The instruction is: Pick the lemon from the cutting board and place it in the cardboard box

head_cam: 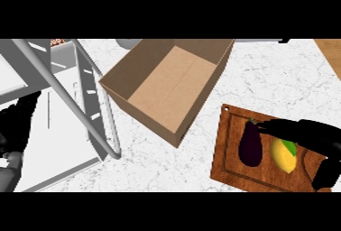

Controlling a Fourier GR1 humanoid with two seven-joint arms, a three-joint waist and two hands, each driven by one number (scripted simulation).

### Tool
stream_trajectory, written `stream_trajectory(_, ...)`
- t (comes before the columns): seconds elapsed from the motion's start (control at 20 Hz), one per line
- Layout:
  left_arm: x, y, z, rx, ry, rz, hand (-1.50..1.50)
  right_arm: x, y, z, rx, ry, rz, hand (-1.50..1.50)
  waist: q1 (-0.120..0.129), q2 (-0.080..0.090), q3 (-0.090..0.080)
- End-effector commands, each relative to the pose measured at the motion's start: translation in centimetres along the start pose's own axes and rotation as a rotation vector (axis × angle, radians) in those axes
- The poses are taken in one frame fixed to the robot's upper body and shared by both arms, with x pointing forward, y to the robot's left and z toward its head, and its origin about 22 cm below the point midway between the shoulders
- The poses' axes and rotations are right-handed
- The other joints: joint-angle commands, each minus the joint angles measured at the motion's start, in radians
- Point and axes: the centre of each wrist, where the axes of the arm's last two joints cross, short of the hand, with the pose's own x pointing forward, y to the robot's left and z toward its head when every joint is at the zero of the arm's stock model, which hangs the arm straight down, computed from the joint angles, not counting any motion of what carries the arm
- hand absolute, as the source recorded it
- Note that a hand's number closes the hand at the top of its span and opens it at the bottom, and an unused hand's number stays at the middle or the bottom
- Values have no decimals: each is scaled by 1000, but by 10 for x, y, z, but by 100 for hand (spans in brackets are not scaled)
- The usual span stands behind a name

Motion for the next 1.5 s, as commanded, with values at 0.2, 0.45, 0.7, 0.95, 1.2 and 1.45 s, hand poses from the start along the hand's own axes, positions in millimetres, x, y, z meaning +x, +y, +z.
stream_trajectory(0.2,-37,3,6,3,82,-89,0,0,13,-13,41,101,1,-150,11,20,-33)
stream_trajectory(0.45,-30,18,7,4,92,-99,0,10,49,-32,-128,79,70,150,10,17,-32)
stream_trajectory(0.7,-32,4,6,-15,94,-95,0,0,17,-35,-222,95,140,150,18,21,-32)
stream_trajectory(0.95,-41,-3,11,1,100,-104,0,5,5,-38,-361,88,189,150,13,20,-33)
stream_trajectory(1.2,-32,5,6,-13,81,-108,0,-19,-36,-31,-513,301,144,150,36,26,-33)
stream_trajectory(1.45,-31,2,5,-12,93,-103,0,-28,-65,-25,-645,432,162,150,27,22,-33)
